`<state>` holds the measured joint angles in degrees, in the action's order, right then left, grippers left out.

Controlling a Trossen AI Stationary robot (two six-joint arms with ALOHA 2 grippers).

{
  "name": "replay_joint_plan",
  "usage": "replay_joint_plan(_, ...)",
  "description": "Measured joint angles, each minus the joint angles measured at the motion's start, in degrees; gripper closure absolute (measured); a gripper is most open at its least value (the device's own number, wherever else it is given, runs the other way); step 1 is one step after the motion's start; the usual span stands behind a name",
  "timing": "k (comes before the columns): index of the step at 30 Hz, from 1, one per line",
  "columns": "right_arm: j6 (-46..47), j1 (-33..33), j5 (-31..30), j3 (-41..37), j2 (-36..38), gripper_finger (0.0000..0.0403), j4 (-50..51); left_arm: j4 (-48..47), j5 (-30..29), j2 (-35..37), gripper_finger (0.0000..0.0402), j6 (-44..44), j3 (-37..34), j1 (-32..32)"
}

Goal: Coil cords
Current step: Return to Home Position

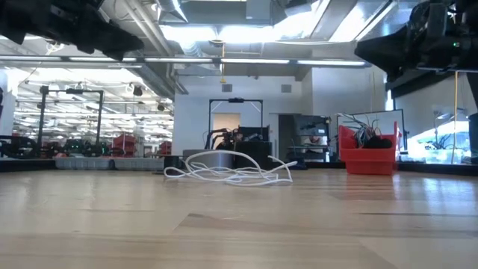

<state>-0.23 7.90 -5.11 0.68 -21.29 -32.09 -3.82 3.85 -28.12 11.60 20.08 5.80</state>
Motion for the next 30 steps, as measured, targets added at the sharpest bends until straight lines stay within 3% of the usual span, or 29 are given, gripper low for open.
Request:
replay_joint_plan(5,-0.4,0.0,0.1,-0.1,0.1,0.0292,0.2,0.0,3.7,0.0,0.0334,0.0,0.0,3.1)
replay_joint_plan(13,-1.5,0.0,0.1,-0.1,0.1,0.0292,1.4,3.8,14.8,0.2,0.0334,-0.1,-2.7,10.3)
replay_joint_plan(21,-1.6,0.0,0.0,-0.2,0.1,0.0292,2.4,17.0,14.8,5.0,0.0334,-5.5,-13.1,20.6)
replay_joint_plan(30,-1.6,0.0,0.1,-0.2,0.1,0.0292,2.8,15.0,14.3,15.2,0.0334,-11.3,-19.2,22.4)
